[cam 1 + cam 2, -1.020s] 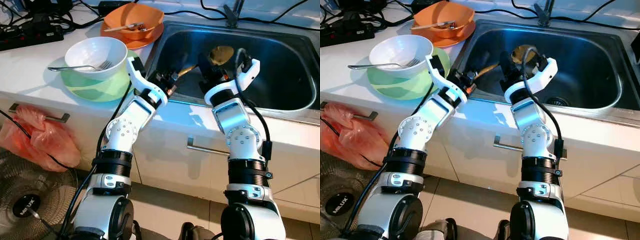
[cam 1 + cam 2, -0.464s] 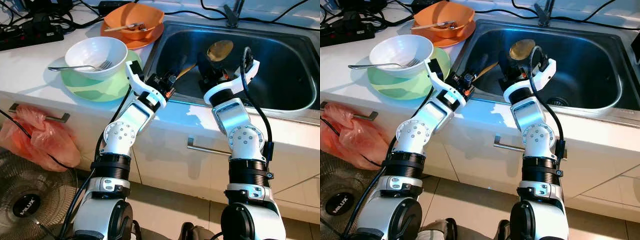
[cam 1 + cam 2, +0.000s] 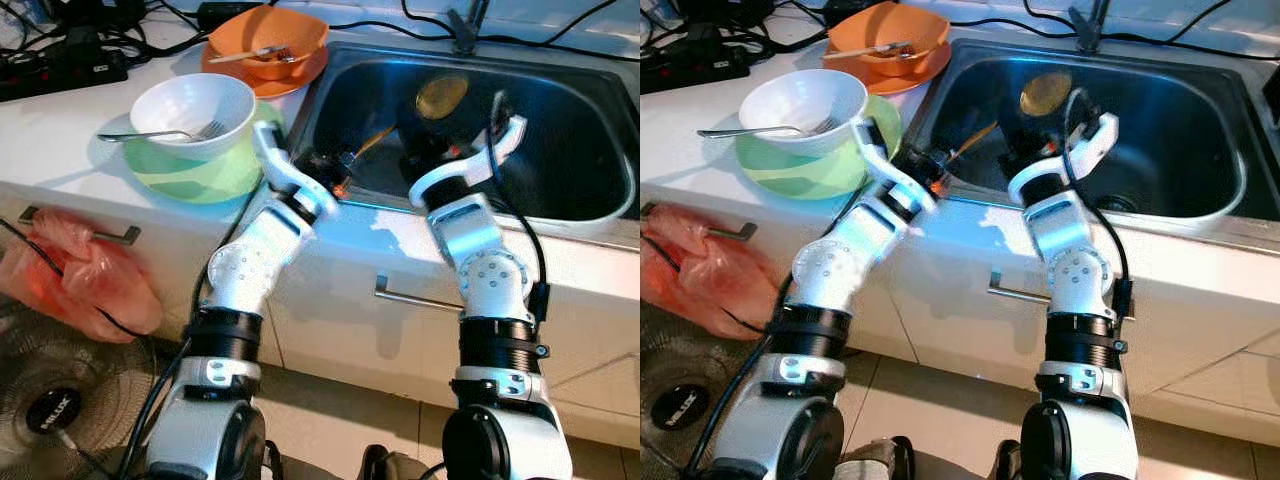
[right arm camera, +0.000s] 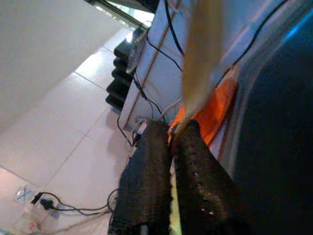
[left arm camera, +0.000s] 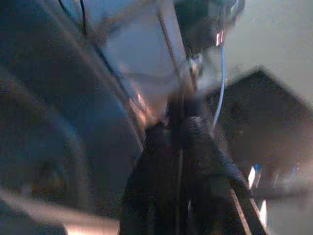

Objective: Kitchen organization

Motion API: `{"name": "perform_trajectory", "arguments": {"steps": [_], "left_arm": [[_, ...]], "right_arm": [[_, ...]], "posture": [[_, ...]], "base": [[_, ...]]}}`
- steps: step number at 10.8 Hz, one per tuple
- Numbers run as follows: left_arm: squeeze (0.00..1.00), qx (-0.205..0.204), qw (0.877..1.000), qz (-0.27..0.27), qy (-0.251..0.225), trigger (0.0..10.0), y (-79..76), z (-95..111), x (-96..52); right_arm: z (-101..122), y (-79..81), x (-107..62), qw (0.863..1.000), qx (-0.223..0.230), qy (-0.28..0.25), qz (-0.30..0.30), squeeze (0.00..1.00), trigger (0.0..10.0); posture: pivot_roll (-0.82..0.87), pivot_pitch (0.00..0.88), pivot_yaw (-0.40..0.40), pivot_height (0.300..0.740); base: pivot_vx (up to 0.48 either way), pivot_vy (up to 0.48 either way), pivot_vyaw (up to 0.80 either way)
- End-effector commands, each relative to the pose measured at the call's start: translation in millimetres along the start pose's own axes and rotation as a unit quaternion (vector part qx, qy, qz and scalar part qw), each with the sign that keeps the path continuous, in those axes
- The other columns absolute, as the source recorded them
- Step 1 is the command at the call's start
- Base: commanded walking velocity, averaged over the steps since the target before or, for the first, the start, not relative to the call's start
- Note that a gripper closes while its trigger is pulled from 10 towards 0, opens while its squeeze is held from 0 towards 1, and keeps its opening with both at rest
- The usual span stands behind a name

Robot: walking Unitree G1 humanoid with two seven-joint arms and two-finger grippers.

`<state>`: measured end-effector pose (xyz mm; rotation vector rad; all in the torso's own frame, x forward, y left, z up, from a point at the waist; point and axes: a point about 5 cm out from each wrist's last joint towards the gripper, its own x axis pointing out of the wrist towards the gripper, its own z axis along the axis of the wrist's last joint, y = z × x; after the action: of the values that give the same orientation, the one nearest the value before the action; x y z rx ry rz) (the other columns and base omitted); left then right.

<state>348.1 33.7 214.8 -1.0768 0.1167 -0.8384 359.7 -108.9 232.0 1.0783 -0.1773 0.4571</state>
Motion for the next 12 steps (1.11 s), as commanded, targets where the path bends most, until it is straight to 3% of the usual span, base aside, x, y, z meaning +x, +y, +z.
{"name": "perform_trajectory", "arguments": {"steps": [1, 8, 9, 12], "left_arm": [[1.00, -0.040, 0.997, -0.057, 0.046, 10.0, -24.6, -41.4, 14.7], [1.00, -0.029, 0.996, -0.063, 0.050, 10.0, -26.6, -41.0, 10.6], [1.00, -0.014, 0.996, -0.069, 0.055, 10.0, -28.3, -41.1, 8.9], [1.00, 0.074, 0.991, -0.081, 0.079, 10.0, -34.1, -39.9, 1.0]], "right_arm": [[-8.8, 3.2, 3.6, 1.000, -0.020, 0.021, -0.006, 0.00, 0.0], [-5.0, -1.9, 3.7, 0.999, -0.043, 0.011, -0.023, 0.00, 0.0], [-3.0, -3.4, 3.9, 0.998, -0.058, 0.007, -0.028, 0.00, 0.0], [12.6, -7.4, 8.3, 0.984, -0.172, -0.018, -0.047, 0.00, 0.0]], "posture": [[-0.02, 0.138, 0.029, 0.740], [-0.02, 0.139, 0.026, 0.740], [-0.01, 0.140, 0.026, 0.740], [-0.01, 0.147, 0.022, 0.740]], "base": [[0.000, 0.000, 0.00], [0.000, 0.000, 0.00], [0.000, 0.000, 0.00], [0.000, 0.000, 0.00]]}}
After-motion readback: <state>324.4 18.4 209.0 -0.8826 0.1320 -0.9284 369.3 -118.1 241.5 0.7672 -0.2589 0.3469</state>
